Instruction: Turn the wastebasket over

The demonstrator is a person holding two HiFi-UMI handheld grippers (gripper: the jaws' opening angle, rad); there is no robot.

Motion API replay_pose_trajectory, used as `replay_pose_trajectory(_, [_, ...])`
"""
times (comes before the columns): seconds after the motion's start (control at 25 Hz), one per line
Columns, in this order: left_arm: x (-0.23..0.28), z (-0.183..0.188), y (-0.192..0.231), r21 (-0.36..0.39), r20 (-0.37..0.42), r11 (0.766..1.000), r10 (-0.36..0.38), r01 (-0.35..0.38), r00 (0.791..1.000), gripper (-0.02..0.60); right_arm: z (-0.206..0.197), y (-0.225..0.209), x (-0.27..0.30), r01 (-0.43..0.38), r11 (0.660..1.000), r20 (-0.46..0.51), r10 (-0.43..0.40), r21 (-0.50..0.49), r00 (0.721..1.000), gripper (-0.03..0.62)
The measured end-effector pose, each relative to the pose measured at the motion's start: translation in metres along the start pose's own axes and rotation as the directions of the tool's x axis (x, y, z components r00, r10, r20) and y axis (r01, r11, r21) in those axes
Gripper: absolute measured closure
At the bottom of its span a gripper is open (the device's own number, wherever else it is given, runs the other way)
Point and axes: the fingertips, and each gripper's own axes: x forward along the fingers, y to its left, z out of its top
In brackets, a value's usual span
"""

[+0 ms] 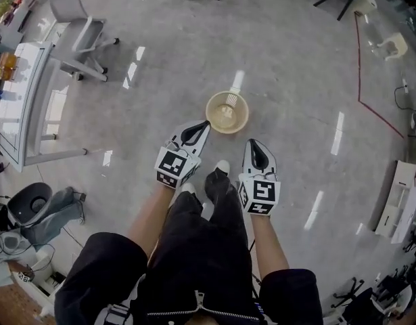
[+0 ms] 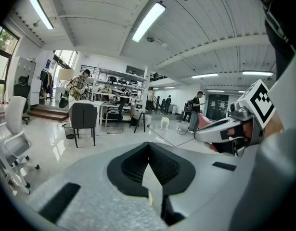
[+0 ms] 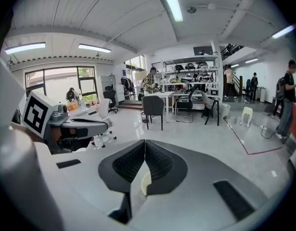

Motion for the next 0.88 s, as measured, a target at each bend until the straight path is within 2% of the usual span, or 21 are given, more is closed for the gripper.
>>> replay_pose_trajectory(0.24, [0.036,-0.072,0.016,0.082,-0.006,0.995,-0.048,0.049,0.999,0.575,-0.064,-0.029,0.047,0.026,0.999,0.03,-0.026,-0.029,0.999,0.583])
replay_pose_trajectory(0.44, [0.069,-0.159,0.043,0.124,0.003,0.99,-0.074,0.073,0.997,0.575,-0.134,-0.046,0.104,0.02,0.995,0.057,-0.014,-0.096,0.998,0.583])
replay_pose_trajectory(0.64, [0.11,-0.257,0.065,0.16,-0.003,0.981,-0.107,0.106,0.994,0.575,-0.218,-0.063,0.166,-0.028,0.985,0.042,0.036,-0.171,0.998,0.583])
replay_pose_trajectory(0.88, [0.155,-0.357,0.088,0.168,0.034,0.979,-0.126,0.119,0.991,0.575,-0.317,-0.077,0.222,-0.09,0.963,0.005,0.094,-0.255,0.996,0.583])
